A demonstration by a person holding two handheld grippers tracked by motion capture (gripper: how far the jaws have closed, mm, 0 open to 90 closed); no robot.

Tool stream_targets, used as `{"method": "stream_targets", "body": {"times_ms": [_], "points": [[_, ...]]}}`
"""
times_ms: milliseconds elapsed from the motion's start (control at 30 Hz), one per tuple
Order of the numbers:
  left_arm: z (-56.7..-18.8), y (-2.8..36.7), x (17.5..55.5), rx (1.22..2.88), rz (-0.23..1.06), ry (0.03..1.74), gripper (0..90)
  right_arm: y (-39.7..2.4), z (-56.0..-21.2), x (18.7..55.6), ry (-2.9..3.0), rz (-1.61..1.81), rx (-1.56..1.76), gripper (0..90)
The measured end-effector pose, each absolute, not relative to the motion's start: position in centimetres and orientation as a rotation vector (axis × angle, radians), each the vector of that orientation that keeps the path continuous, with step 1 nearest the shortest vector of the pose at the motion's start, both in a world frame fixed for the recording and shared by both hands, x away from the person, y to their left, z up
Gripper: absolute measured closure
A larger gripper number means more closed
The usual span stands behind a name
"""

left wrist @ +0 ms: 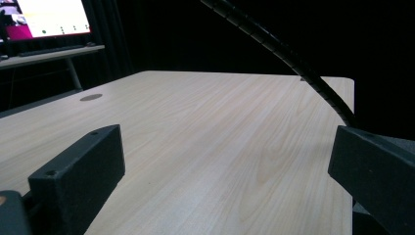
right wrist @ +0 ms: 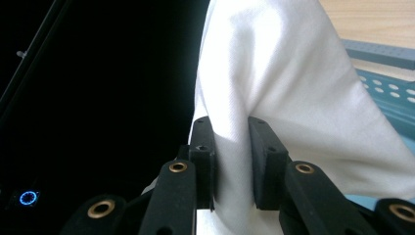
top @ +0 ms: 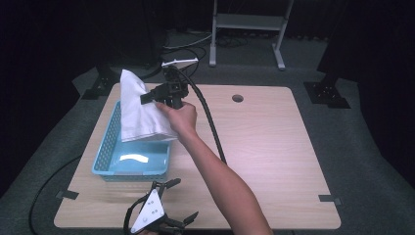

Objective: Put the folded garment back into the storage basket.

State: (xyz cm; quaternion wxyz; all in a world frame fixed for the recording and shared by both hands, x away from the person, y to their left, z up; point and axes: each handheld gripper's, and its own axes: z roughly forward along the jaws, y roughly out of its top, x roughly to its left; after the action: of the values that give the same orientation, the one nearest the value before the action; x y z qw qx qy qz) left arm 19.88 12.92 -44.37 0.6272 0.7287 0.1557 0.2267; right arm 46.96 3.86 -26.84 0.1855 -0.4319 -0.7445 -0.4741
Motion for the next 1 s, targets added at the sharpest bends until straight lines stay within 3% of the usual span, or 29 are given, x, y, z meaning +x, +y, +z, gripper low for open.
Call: {"method": "stream_targets", "body": {"times_ms": [1000], "points": [[-44.4,13.0,19.7,1.664,0.537,0.341,0.0,7.0,-32.7,47.7,-2.06,-1.203,-1.253,74.8]]}}
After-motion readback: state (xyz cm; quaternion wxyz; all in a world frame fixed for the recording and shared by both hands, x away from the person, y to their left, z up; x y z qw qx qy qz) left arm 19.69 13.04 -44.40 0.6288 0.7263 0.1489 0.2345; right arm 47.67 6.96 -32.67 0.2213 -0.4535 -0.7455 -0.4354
